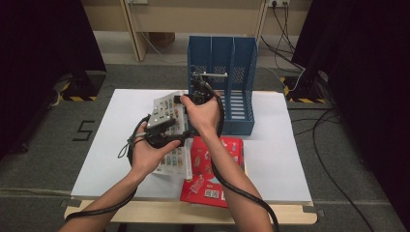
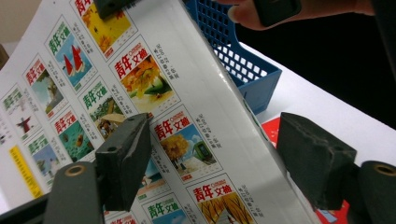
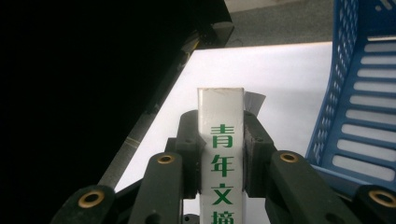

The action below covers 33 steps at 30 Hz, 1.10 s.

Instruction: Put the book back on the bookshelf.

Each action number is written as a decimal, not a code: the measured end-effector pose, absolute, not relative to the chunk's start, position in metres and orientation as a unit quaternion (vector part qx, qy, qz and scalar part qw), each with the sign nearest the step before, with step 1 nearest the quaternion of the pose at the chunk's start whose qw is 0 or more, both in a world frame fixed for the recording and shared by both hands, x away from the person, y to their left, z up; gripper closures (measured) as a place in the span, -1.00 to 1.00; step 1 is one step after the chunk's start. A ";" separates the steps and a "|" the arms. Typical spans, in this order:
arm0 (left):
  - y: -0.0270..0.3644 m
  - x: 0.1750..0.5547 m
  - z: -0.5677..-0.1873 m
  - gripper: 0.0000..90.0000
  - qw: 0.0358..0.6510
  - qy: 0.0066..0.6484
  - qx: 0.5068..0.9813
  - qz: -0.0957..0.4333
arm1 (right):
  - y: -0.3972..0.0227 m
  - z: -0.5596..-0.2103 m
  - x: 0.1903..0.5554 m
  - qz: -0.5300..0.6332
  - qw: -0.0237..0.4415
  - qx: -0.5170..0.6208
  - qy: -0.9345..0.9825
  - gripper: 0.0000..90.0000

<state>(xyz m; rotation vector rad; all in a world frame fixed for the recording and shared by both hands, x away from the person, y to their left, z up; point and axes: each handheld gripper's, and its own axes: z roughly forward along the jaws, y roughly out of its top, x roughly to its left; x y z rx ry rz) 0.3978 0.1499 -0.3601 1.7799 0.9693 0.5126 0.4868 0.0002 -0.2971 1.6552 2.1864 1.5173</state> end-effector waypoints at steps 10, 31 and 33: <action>0.163 0.401 -0.363 -0.30 0.500 0.405 0.732 0.224 | 0.008 -0.289 0.482 0.497 0.022 0.513 0.700 0.64; 0.176 0.401 -0.381 -0.14 0.459 0.413 0.737 0.273 | 0.023 -0.295 0.476 0.488 0.043 0.503 0.712 0.64; 0.175 0.401 -0.381 -0.19 0.458 0.414 0.736 0.278 | 0.024 -0.295 0.475 0.489 0.045 0.504 0.711 0.64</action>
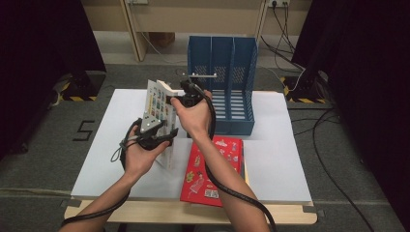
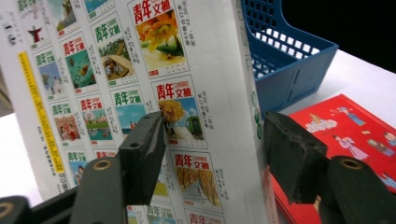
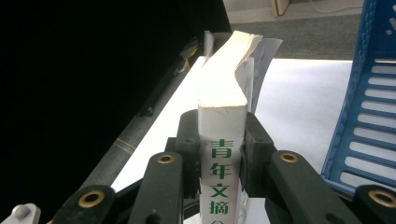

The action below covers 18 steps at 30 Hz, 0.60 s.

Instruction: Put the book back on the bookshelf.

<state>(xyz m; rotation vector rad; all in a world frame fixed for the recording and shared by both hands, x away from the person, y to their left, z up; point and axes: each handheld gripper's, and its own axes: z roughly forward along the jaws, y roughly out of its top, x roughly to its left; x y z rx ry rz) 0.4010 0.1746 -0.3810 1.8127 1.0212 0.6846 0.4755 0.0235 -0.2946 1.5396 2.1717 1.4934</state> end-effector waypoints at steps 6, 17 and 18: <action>0.168 0.406 -0.381 -0.45 0.451 0.428 0.724 0.297 | 0.026 -0.293 0.473 0.493 0.043 0.504 0.708 0.64; 0.169 0.411 -0.380 -0.34 0.436 0.431 0.721 0.323 | 0.032 -0.289 0.466 0.502 0.052 0.496 0.707 0.64; 0.170 0.412 -0.379 -0.32 0.438 0.429 0.719 0.328 | 0.033 -0.288 0.466 0.504 0.055 0.494 0.706 0.64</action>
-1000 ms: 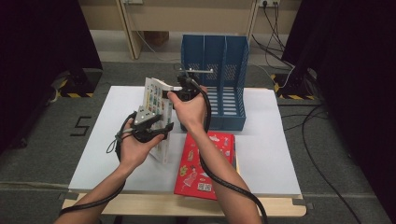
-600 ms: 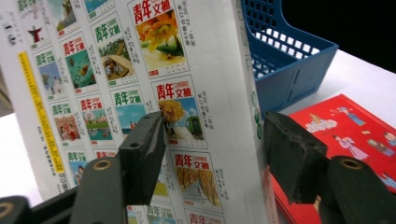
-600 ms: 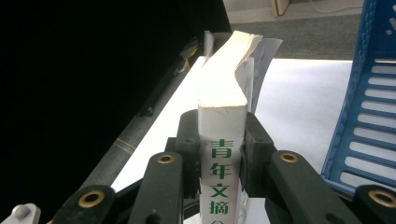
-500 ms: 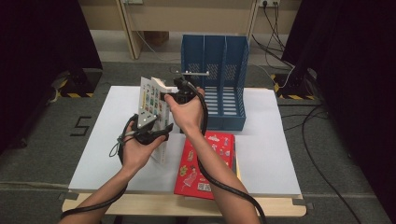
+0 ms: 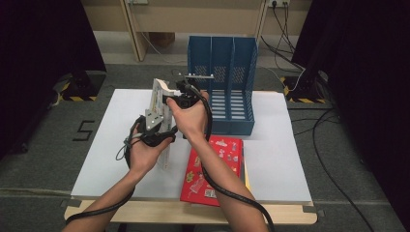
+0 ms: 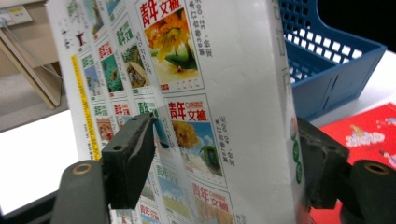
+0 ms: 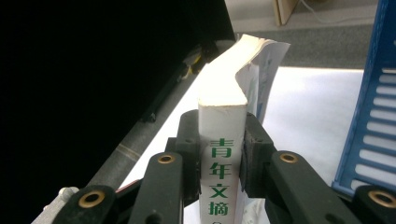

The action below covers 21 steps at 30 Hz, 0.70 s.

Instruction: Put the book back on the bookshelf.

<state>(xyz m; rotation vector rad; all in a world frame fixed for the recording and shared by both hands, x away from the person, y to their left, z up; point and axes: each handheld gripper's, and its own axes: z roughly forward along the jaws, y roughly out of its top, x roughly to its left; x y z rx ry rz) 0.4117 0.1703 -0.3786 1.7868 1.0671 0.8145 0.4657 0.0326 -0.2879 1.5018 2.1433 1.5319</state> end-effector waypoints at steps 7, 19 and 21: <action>0.177 0.420 -0.377 -0.05 0.446 0.428 0.699 0.360 | 0.043 -0.278 0.460 0.515 0.089 0.479 0.705 0.63; 0.184 0.414 -0.387 0.30 0.447 0.442 0.692 0.355 | 0.053 -0.287 0.459 0.506 0.094 0.466 0.720 0.45; 0.188 0.414 -0.388 0.48 0.443 0.443 0.690 0.361 | 0.056 -0.289 0.459 0.511 0.089 0.460 0.721 0.34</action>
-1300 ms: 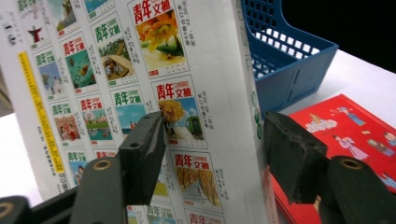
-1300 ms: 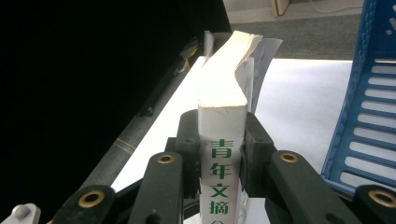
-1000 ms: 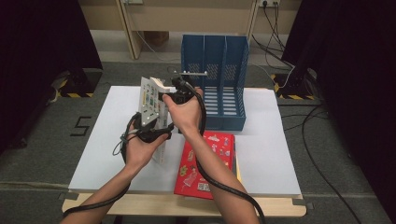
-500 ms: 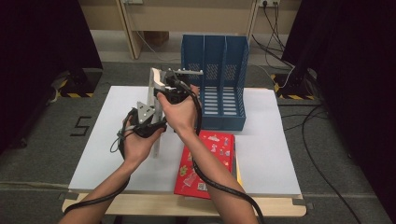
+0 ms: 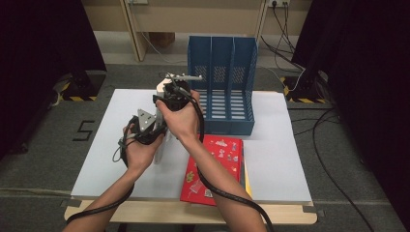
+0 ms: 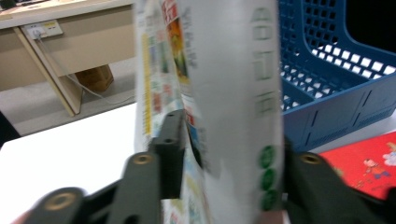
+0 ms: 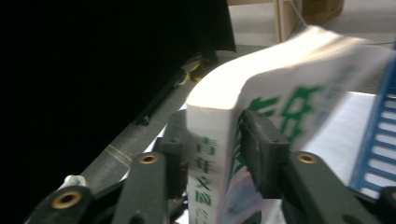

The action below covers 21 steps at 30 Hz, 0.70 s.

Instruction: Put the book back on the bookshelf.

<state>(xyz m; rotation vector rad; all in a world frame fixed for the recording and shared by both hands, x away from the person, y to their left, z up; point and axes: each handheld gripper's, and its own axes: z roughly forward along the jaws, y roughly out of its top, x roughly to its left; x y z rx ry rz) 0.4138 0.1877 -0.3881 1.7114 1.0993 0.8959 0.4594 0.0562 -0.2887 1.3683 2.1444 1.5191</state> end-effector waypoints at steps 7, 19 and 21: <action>0.212 0.418 -0.386 0.63 0.473 0.456 0.673 0.339 | 0.056 -0.289 0.466 0.542 0.037 0.435 0.718 0.30; 0.251 0.409 -0.392 0.63 0.501 0.477 0.649 0.316 | -0.011 -0.280 0.464 0.555 0.065 0.451 0.696 0.31; 0.253 0.406 -0.393 0.63 0.500 0.476 0.650 0.317 | -0.018 -0.283 0.463 0.552 0.067 0.456 0.695 0.31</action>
